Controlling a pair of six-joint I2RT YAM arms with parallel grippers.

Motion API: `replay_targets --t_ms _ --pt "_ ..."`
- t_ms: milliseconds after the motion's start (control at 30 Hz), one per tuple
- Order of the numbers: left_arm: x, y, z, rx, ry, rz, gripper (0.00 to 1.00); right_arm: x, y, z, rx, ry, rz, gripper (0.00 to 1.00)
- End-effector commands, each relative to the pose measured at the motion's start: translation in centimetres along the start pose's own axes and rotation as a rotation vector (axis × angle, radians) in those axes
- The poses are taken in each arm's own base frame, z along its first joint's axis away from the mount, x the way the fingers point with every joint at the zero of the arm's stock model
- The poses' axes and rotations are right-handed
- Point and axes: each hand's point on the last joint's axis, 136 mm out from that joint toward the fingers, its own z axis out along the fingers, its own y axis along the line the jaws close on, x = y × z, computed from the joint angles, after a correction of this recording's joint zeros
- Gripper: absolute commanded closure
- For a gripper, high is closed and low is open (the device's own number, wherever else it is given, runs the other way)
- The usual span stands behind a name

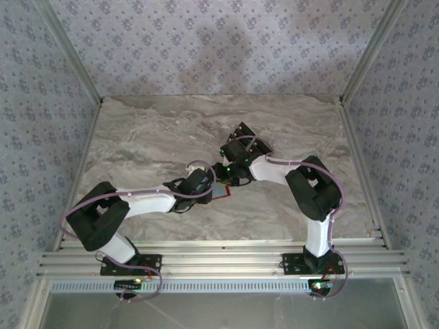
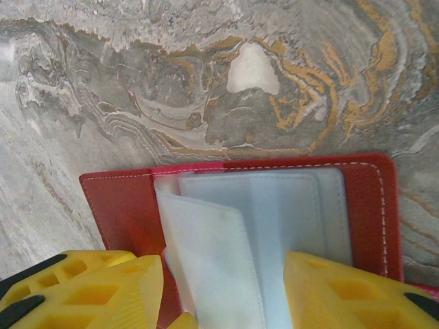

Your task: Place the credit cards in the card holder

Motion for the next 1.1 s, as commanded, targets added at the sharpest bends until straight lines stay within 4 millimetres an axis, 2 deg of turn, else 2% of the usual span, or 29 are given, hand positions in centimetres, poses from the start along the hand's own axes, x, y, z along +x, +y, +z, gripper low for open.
replay_targets --t_ms 0,267,300,467,733,933,1067 --pt "-0.7 -0.2 -0.9 0.000 -0.016 0.023 0.43 0.1 1.3 0.1 -0.023 0.018 -0.039 0.48" --pt "-2.2 0.0 -3.8 0.036 -0.092 0.012 0.38 0.9 2.0 -0.1 -0.014 0.027 -0.055 0.49" --pt "-2.4 0.2 -4.4 0.043 -0.106 0.006 0.38 0.1 3.3 -0.4 -0.036 0.006 -0.069 0.49" --pt "-2.9 2.1 -7.2 0.036 -0.189 -0.049 0.35 0.8 4.4 -0.1 -0.024 0.013 -0.092 0.48" --pt "-3.0 6.1 -10.1 0.002 -0.234 -0.178 0.31 2.6 6.2 2.0 0.023 0.052 -0.132 0.48" --pt "-3.4 7.7 -11.1 0.021 -0.253 -0.235 0.26 3.6 6.9 3.9 0.073 0.080 -0.154 0.48" --pt "-3.6 8.0 -11.8 0.030 -0.272 -0.246 0.24 4.0 7.4 4.4 0.091 0.091 -0.166 0.48"
